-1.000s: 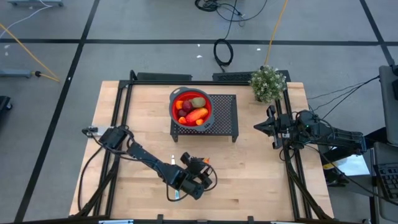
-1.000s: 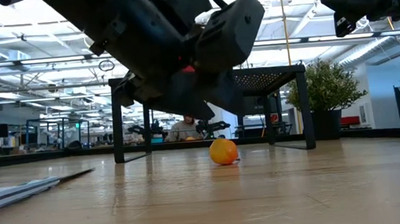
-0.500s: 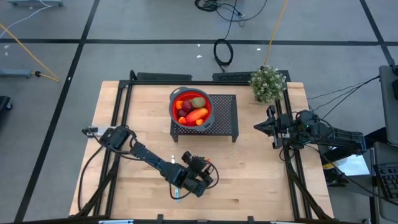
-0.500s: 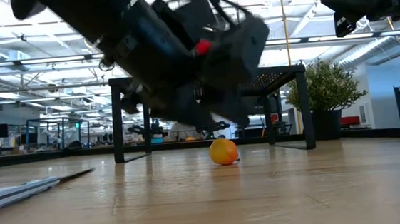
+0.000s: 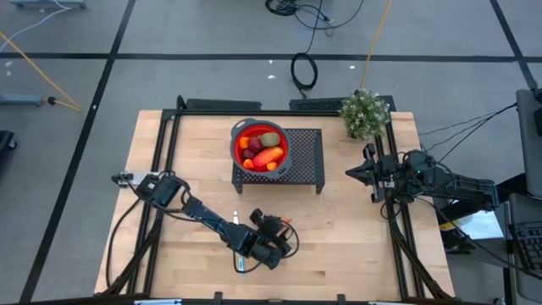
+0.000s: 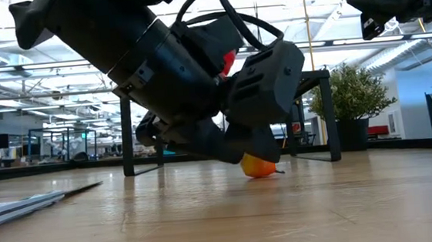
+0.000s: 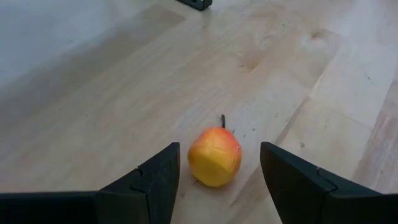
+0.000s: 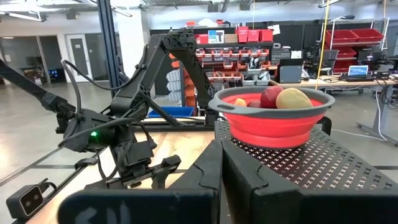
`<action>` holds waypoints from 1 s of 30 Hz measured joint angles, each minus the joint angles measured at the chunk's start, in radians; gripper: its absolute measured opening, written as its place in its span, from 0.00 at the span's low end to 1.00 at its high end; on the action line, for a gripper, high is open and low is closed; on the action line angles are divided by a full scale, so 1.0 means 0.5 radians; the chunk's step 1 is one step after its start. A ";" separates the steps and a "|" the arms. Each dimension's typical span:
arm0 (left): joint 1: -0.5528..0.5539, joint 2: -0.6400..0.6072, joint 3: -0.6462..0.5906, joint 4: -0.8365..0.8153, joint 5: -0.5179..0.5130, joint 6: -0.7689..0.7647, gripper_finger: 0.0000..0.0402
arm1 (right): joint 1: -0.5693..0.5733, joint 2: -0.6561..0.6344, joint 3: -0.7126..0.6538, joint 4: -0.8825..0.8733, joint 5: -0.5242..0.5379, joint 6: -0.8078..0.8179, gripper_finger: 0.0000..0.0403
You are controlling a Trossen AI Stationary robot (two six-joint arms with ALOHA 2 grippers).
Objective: Pick & Place Fruit
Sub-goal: Put the peach into the strainer on the shelf
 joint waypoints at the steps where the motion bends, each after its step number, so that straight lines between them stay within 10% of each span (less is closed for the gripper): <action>1: 0.001 0.000 0.000 0.000 0.000 0.030 0.56 | 0.000 0.000 0.000 0.000 0.000 0.002 0.00; 30: 0.083 -0.001 -0.001 0.004 0.202 0.382 0.55 | 0.000 0.000 -0.001 0.000 -0.001 0.051 0.00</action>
